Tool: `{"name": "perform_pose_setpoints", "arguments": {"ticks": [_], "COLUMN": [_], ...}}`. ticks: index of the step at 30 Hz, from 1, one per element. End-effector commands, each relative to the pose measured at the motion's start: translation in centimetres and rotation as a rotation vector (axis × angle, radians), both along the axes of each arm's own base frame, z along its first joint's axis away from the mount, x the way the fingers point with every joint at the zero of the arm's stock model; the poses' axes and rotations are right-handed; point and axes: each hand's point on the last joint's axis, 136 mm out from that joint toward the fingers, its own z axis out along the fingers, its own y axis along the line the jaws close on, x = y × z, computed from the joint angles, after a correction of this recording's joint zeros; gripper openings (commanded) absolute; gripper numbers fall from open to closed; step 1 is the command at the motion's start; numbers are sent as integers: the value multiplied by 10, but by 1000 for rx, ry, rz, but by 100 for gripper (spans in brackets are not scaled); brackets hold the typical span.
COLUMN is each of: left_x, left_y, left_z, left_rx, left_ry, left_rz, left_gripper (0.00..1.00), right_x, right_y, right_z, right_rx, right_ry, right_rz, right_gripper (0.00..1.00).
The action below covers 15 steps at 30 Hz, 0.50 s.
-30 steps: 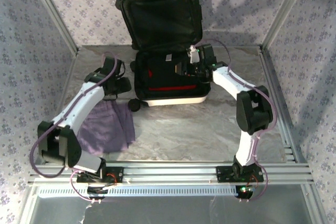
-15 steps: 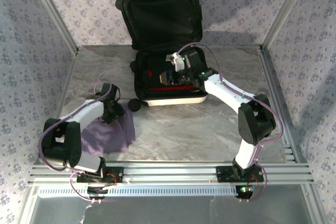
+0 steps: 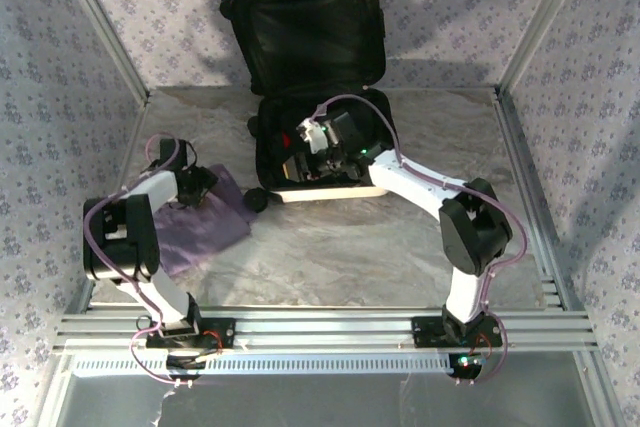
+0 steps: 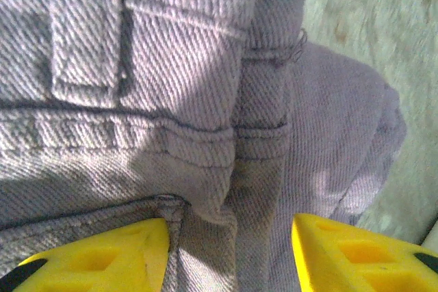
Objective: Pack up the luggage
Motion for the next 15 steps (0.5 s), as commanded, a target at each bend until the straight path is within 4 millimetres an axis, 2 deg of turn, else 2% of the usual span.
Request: {"name": "perform_pose_setpoints", "arguments": {"ticks": [1, 3, 8, 10, 13, 15], "left_x": [13, 19, 25, 24, 24, 24], "left_y": [24, 32, 32, 34, 46, 54], "left_z": [-1, 16, 73, 91, 102, 100], "left_rx": [32, 60, 113, 154, 231, 254], "left_ry": [29, 10, -73, -76, -34, 11], "left_rz": [37, 47, -34, -82, -109, -118], "left_gripper": [51, 51, 51, 52, 53, 53], "right_x": [-8, -17, -41, -47, -60, -73], "right_y": [21, 32, 54, 58, 70, 82], "right_z": [7, 8, 3, 0, -7, -14], "right_rx": [11, 21, 37, 57, 89, 97], "right_ry": [-16, -15, -14, -1, 29, 51], "right_rz": [47, 69, 96, 95, 104, 132], "right_gripper": [50, 50, 50, 51, 51, 52]}}
